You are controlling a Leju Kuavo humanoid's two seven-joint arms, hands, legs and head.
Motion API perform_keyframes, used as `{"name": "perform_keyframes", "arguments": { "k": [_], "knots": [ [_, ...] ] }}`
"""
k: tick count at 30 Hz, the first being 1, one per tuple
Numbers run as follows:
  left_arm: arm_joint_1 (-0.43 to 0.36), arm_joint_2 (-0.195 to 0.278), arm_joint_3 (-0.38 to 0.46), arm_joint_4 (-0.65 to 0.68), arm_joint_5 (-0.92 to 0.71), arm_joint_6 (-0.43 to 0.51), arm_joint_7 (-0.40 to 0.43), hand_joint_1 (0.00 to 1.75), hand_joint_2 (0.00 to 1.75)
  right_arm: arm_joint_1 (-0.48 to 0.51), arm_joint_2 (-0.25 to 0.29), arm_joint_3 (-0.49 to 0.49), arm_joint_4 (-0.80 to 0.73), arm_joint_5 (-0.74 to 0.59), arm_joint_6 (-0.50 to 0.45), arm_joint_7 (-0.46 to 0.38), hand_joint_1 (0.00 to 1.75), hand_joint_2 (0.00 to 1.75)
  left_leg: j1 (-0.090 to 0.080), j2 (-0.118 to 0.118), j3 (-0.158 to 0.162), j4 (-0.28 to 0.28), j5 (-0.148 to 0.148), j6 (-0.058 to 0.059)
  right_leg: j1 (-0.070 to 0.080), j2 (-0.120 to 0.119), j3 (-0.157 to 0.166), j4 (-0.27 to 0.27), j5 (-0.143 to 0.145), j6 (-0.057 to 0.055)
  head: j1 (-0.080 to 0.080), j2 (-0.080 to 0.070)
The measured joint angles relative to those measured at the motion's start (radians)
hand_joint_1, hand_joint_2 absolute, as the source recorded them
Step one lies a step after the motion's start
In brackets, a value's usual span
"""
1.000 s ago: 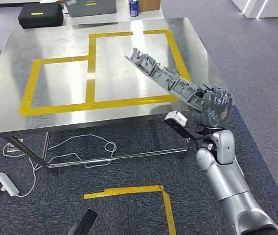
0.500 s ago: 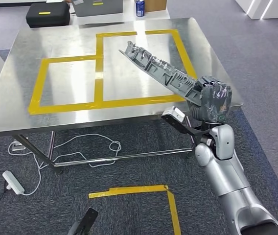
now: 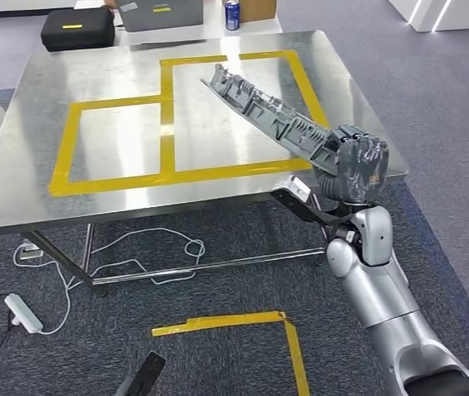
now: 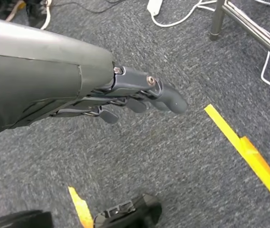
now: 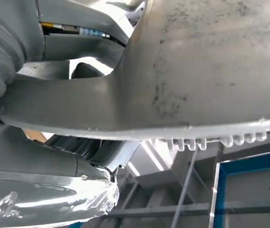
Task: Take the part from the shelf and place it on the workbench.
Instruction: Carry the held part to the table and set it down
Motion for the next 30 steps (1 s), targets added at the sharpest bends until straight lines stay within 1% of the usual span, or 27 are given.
{"name": "perform_keyframes", "arguments": {
  "k": [2,3,4,5,7,8,9,10,11,12,13,14,15,17,18,19,20,22,23,24,25,26,27,28,29,30],
  "knots": [
    [0.001,0.0,0.0,0.0,0.0,0.0,0.0,0.0,1.75,0.0,0.0,0.001,-0.001,0.0,0.0,0.0,1.75,1.75,-0.004,0.001,-0.001,-0.004,0.001,0.022,-0.003,-0.001,-0.004,-0.002,0.0,0.014,0.0,0.0],
    [0.001,0.0,0.0,0.0,0.0,0.001,0.0,0.0,1.75,0.0,0.0,0.002,-0.001,0.0,0.0,0.0,1.75,1.75,-0.005,0.001,-0.001,-0.006,0.003,0.032,-0.005,-0.001,-0.009,0.006,-0.007,0.018,0.0,0.0],
    [0.0,0.0,0.0,0.0,0.001,0.003,0.002,0.0,1.75,0.0,0.0,0.003,-0.001,0.0,0.0,0.001,1.75,1.75,-0.006,0.001,0.0,-0.008,0.005,0.04,-0.006,-0.002,-0.023,0.033,-0.024,0.02,0.002,0.0],
    [-0.001,0.0,0.0,0.0,0.002,0.008,0.006,0.0,1.75,0.0,0.0,0.003,-0.001,-0.001,0.0,0.003,1.75,1.75,-0.007,0.002,0.0,-0.009,0.006,0.047,-0.005,-0.002,-0.048,0.083,-0.051,0.019,0.003,0.0],
    [-0.002,0.0,0.0,0.0,0.005,0.028,0.023,0.0,1.75,0.003,0.0,0.006,-0.001,-0.007,-0.001,0.009,1.75,1.75,-0.015,0.002,0.0,-0.009,0.005,0.058,0.0,-0.002,-0.113,0.222,-0.11,0.014,0.005,0.0],
    [-0.002,0.0,0.0,0.0,0.006,0.039,0.032,0.0,1.75,0.006,0.0,0.007,-0.001,-0.017,-0.001,0.012,1.75,1.75,-0.019,0.002,0.0,-0.009,0.004,0.061,0.003,-0.002,-0.14,0.274,-0.125,0.011,0.005,0.0],
    [-0.001,-0.001,0.0,0.0,0.007,0.05,0.039,0.0,1.75,0.009,0.0,0.008,-0.001,-0.033,-0.001,0.013,1.75,1.75,-0.024,0.001,0.001,-0.009,0.004,0.064,0.006,-0.002,-0.15,0.292,-0.123,0.006,0.005,0.0],
    [-0.001,-0.001,0.0,0.0,0.008,0.058,0.044,0.0,1.75,0.013,0.0,0.009,-0.001,-0.058,0.0,0.011,1.75,1.75,-0.028,-0.001,0.001,-0.009,0.004,0.065,0.01,-0.002,-0.141,0.269,-0.101,-0.001,0.005,0.0],
    [-0.001,-0.001,0.0,0.0,0.009,0.064,0.047,0.0,1.75,0.015,0.0,0.01,-0.003,-0.092,0.002,0.005,1.75,1.75,-0.031,-0.003,0.002,-0.009,0.003,0.066,0.015,-0.002,-0.114,0.212,-0.068,-0.009,0.005,0.0],
    [0.0,-0.002,0.0,0.0,0.01,0.068,0.048,0.0,1.75,0.017,0.0,0.011,-0.005,-0.132,0.007,-0.004,1.75,1.75,-0.033,-0.004,0.002,-0.009,0.003,0.066,0.021,-0.003,-0.08,0.142,-0.039,-0.02,0.005,0.0],
    [0.0,-0.003,0.0,0.0,0.012,0.072,0.05,0.0,1.75,0.018,0.0,0.012,-0.009,-0.174,0.013,-0.014,1.75,1.75,-0.036,-0.005,0.001,-0.007,0.002,0.066,0.025,-0.004,-0.047,0.078,-0.018,-0.028,0.005,0.0],
    [0.0,-0.004,0.0,0.0,0.014,0.074,0.051,0.0,1.75,0.019,0.0,0.013,-0.013,-0.214,0.021,-0.025,1.75,1.75,-0.038,-0.005,-0.002,-0.006,0.003,0.064,0.03,-0.004,-0.025,0.036,-0.008,-0.033,0.005,0.0],
    [0.001,-0.004,0.0,0.0,0.017,0.076,0.052,0.0,1.75,0.02,0.0,0.013,-0.017,-0.253,0.032,-0.035,1.75,1.75,-0.038,-0.004,-0.004,-0.005,0.003,0.061,0.032,-0.003,-0.014,0.018,-0.008,-0.035,0.004,0.0],
    [0.003,-0.004,0.0,0.0,0.021,0.078,0.053,0.0,1.75,0.025,0.0,0.014,-0.024,-0.335,0.064,-0.053,1.75,1.75,-0.038,-0.003,-0.006,-0.004,0.001,0.054,0.031,-0.001,-0.009,0.01,-0.006,-0.036,0.004,0.0],
    [0.003,-0.004,0.0,0.0,0.023,0.079,0.052,0.0,1.75,0.028,0.0,0.014,-0.028,-0.372,0.08,-0.062,1.75,1.75,-0.038,-0.002,-0.007,0.001,-0.006,0.05,0.029,-0.001,-0.006,0.005,-0.004,-0.038,0.004,0.0],
    [0.003,-0.004,0.0,0.0,0.024,0.08,0.052,0.0,1.75,0.032,0.0,0.014,-0.031,-0.4,0.092,-0.068,1.75,1.75,-0.037,-0.002,-0.013,0.018,-0.02,0.045,0.026,-0.002,-0.003,0.0,-0.002,-0.041,0.002,0.0],
    [0.003,-0.002,0.0,0.0,0.024,0.082,0.051,0.0,1.75,0.035,0.0,0.014,-0.034,-0.417,0.101,-0.074,1.75,1.75,-0.035,-0.002,-0.03,0.055,-0.045,0.038,0.023,-0.004,0.0,-0.004,-0.001,-0.043,0.0,0.0],
    [0.005,-0.001,0.0,0.0,0.024,0.083,0.05,0.0,1.75,0.039,0.0,0.015,-0.038,-0.436,0.109,-0.082,1.75,1.75,-0.028,-0.001,-0.084,0.174,-0.103,0.026,0.023,-0.005,0.002,-0.004,-0.001,-0.045,-0.003,0.0],
    [0.007,0.0,0.0,0.0,0.024,0.083,0.048,0.0,1.75,0.041,0.0,0.015,-0.039,-0.443,0.112,-0.085,1.75,1.75,-0.023,-0.001,-0.11,0.227,-0.12,0.021,0.023,-0.005,0.002,-0.004,-0.001,-0.046,-0.003,0.0],
    [0.009,0.001,0.0,0.0,0.024,0.082,0.045,0.0,1.75,0.044,0.0,0.015,-0.039,-0.448,0.115,-0.087,1.75,1.75,-0.019,0.0,-0.124,0.253,-0.12,0.016,0.022,-0.005,0.002,-0.004,-0.002,-0.045,-0.003,0.0],
    [0.01,0.002,0.0,0.0,0.024,0.081,0.042,0.0,1.75,0.048,0.0,0.015,-0.039,-0.453,0.118,-0.089,1.75,1.75,-0.015,0.0,-0.121,0.243,-0.101,0.012,0.021,-0.004,0.002,-0.003,-0.003,-0.044,-0.002,0.0],
    [0.011,0.002,0.0,0.0,0.024,0.08,0.04,0.0,1.75,0.052,0.0,0.015,-0.04,-0.456,0.12,-0.09,1.75,1.75,-0.012,0.001,-0.1,0.2,-0.068,0.009,0.019,-0.003,0.003,-0.002,-0.004,-0.042,-0.002,0.0],
    [0.011,0.002,0.0,0.0,0.025,0.078,0.038,0.0,1.75,0.055,0.0,0.016,-0.041,-0.46,0.121,-0.092,1.75,1.75,-0.009,0.001,-0.071,0.137,-0.032,0.007,0.018,-0.002,0.004,0.0,-0.006,-0.038,-0.003,0.0],
    [0.01,0.003,0.0,0.0,0.025,0.076,0.037,0.0,1.75,0.056,0.0,0.016,-0.043,-0.464,0.123,-0.093,1.75,1.75,-0.008,0.002,-0.042,0.077,-0.007,0.006,0.018,-0.001,0.003,0.004,-0.008,-0.034,-0.004,0.0],
    [0.009,0.003,0.0,0.0,0.026,0.075,0.036,0.0,1.75,0.056,0.0,0.016,-0.045,-0.468,0.124,-0.095,1.75,1.75,-0.008,0.002,-0.021,0.033,0.004,0.009,0.018,0.0,0.0,0.007,-0.01,-0.028,-0.005,0.0],
    [0.009,0.003,0.0,0.0,0.026,0.073,0.036,0.0,1.75,0.057,0.0,0.016,-0.048,-0.471,0.125,-0.096,1.75,1.75,-0.01,0.001,-0.012,0.01,0.005,0.013,0.019,0.001,-0.003,0.009,-0.01,-0.023,-0.005,0.0]
  ]
}}
